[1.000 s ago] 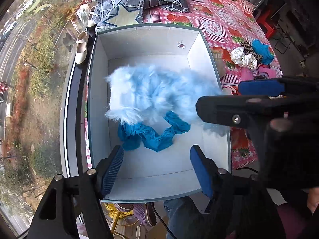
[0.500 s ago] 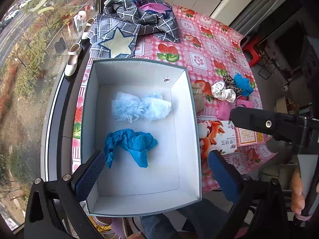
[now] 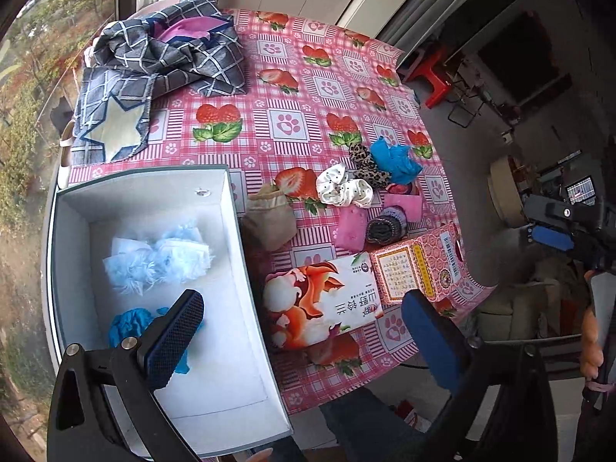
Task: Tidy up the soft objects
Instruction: 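Move both tools back to the remaining soft items on the table, then grasp the white polka-dot scrunchie with the left tool while the right tool grasps a blue cloth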
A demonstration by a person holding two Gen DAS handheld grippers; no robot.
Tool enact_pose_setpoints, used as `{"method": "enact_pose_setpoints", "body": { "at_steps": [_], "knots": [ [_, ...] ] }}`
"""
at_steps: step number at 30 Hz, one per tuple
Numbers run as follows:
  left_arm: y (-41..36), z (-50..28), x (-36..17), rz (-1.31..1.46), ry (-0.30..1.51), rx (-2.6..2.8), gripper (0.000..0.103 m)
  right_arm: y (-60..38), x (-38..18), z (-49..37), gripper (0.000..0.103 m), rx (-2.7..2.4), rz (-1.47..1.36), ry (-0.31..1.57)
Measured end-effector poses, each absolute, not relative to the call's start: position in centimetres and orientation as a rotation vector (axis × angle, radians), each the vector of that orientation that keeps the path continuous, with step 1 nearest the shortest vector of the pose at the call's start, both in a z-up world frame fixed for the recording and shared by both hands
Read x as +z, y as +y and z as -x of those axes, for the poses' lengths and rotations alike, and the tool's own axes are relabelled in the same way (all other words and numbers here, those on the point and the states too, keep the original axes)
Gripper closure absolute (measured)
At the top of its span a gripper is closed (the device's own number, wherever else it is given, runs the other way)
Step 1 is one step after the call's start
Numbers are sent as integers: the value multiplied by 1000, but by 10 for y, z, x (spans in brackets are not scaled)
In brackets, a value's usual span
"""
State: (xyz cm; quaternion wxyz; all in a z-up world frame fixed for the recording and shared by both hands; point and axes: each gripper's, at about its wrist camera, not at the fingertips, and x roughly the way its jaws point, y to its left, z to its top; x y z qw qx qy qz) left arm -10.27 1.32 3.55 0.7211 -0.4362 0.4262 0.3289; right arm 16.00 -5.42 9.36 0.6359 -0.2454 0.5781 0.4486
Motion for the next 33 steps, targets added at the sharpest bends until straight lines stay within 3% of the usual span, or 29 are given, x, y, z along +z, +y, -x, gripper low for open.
{"method": "enact_pose_setpoints", "body": {
  "at_steps": [11, 21, 32, 33],
  "knots": [
    [58, 14, -10, 1043, 1079, 756, 0, -29, 18, -259, 0, 972, 644, 1423],
    [113, -64, -86, 1109, 1223, 751, 0, 50, -47, -280, 0, 1140, 727, 1449],
    [127, -89, -135, 1053, 1341, 752, 0, 109, -112, -271, 0, 1176, 804, 1523],
    [127, -91, -138, 1047, 1349, 750, 0, 111, -115, -270, 6, 1172, 818, 1521]
  ]
}}
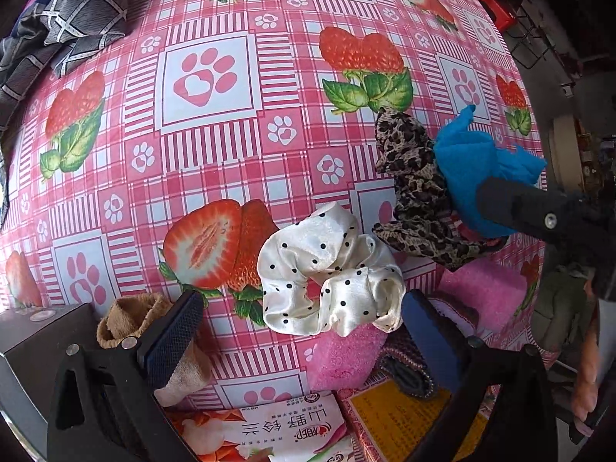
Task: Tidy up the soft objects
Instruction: 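Grasp the white polka-dot scrunchie with the left tool while the right tool grasps a blue cloth, then lift the scrunchie and blue cloth with both tools toward the white box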
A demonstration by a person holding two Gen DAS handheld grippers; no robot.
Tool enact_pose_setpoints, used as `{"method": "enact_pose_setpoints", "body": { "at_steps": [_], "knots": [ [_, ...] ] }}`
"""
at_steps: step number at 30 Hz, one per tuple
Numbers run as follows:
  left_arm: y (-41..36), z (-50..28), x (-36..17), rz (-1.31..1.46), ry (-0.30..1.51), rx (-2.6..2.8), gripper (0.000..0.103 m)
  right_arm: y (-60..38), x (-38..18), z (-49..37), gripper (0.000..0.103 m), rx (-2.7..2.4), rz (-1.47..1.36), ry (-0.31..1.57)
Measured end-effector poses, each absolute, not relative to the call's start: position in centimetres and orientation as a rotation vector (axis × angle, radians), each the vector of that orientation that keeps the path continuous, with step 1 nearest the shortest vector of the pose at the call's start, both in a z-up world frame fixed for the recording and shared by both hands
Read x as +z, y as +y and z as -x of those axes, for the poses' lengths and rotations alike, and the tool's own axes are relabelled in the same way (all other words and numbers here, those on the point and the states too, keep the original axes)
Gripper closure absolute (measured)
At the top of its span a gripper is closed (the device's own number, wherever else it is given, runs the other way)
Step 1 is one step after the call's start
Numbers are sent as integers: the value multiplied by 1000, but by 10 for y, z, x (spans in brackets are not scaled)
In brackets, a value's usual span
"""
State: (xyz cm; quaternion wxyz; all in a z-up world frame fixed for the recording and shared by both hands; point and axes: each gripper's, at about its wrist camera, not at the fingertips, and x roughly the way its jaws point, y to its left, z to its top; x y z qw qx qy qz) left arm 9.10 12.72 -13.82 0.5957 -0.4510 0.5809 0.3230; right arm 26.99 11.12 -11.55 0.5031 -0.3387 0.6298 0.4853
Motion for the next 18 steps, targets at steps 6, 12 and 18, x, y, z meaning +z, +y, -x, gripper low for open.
{"method": "enact_pose_setpoints", "body": {
  "at_steps": [6, 12, 18],
  "knots": [
    [131, -103, -153, 1056, 1398, 745, 4, 111, -129, -268, 64, 1158, 894, 1555],
    [135, -112, -159, 1154, 1369, 681, 67, 100, -104, -289, 69, 1205, 766, 1569],
    [133, -109, -123, 1031, 1313, 764, 81, 84, -78, -307, 69, 1236, 642, 1597]
  ]
}}
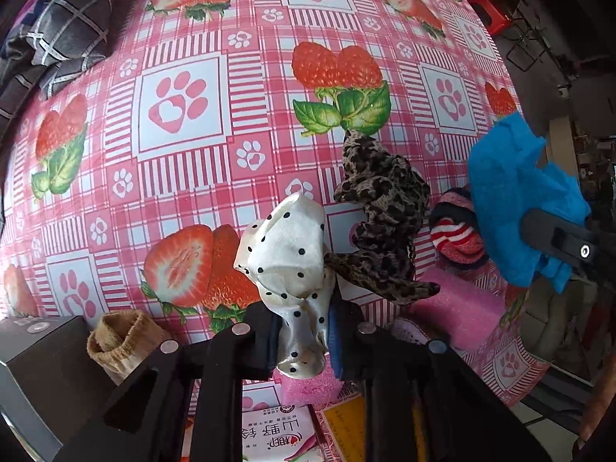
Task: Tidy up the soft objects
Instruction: 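Lift the scrunchie and blue cloth with both tools toward the white box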
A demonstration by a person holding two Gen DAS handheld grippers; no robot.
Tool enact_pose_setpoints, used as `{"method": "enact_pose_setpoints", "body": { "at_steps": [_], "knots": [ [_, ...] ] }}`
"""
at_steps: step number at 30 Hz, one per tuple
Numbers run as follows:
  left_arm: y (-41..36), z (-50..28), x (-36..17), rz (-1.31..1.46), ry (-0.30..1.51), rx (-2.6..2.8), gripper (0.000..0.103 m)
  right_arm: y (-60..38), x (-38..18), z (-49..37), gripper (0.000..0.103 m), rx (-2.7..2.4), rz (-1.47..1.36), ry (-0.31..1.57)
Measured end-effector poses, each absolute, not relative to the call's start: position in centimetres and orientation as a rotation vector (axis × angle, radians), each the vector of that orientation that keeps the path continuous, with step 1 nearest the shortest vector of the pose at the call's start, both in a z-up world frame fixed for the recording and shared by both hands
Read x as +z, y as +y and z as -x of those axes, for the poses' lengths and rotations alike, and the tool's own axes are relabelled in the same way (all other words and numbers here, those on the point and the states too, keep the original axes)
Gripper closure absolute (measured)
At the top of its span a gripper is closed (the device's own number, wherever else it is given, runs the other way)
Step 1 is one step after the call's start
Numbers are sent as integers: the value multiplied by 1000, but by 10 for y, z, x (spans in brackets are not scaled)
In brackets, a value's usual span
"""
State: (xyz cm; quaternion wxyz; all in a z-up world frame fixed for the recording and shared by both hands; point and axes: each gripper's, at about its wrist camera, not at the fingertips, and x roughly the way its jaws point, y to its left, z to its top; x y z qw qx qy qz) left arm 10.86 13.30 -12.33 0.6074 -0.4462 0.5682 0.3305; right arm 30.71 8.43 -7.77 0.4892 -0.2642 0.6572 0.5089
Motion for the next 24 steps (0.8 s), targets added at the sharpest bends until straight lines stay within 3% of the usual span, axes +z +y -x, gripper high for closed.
{"method": "enact_pose_setpoints", "body": {
  "at_steps": [12, 24],
  "knots": [
    [117, -67, -41, 906, 1189, 932, 81, 66, -44, -299, 69, 1244, 636, 1534],
    [77, -48, -25, 858, 1189, 964, 81, 43, -13, -267, 69, 1260, 662, 1457]
  ]
}}
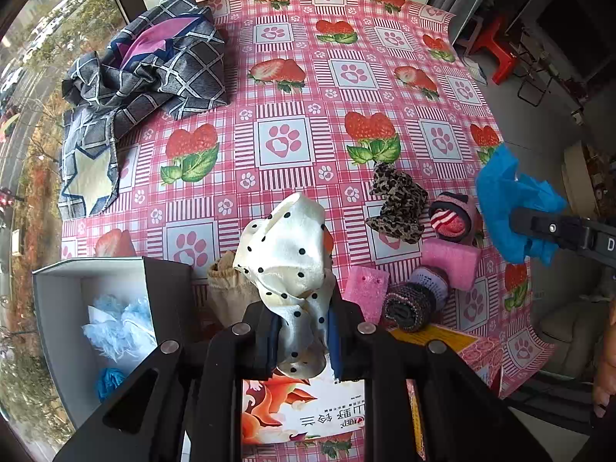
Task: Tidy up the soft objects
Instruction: 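Lift the scrunchie and blue cloth with both tools toward the white box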
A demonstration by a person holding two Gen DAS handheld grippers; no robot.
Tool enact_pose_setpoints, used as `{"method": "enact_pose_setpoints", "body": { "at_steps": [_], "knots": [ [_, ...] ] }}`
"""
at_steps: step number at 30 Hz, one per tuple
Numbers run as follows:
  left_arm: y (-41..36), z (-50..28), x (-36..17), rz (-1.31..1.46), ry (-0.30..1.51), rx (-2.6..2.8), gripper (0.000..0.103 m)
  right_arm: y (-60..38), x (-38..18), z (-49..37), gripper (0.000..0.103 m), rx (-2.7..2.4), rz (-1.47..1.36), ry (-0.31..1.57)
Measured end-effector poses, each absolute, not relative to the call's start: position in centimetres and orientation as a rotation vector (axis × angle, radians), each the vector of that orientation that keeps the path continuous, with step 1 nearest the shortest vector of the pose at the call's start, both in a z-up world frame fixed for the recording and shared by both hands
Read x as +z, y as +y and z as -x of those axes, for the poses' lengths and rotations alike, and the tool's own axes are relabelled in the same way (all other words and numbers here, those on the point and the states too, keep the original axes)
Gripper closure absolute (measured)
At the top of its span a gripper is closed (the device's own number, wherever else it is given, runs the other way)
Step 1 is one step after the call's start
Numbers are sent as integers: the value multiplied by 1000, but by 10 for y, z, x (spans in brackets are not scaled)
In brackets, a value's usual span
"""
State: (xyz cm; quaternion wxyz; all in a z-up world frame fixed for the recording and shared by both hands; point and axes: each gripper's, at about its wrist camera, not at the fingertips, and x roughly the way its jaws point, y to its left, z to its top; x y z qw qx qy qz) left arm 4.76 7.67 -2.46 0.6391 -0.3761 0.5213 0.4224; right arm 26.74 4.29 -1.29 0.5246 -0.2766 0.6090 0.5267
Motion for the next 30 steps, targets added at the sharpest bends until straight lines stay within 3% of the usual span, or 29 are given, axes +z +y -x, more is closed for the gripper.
{"method": "enact_pose_setpoints", "body": {
  "at_steps": [30],
  "knots": [
    [-18, 32, 28, 772, 1153, 837, 81, -61, 45, -158, 69, 1224, 670, 1396]
  ]
}}
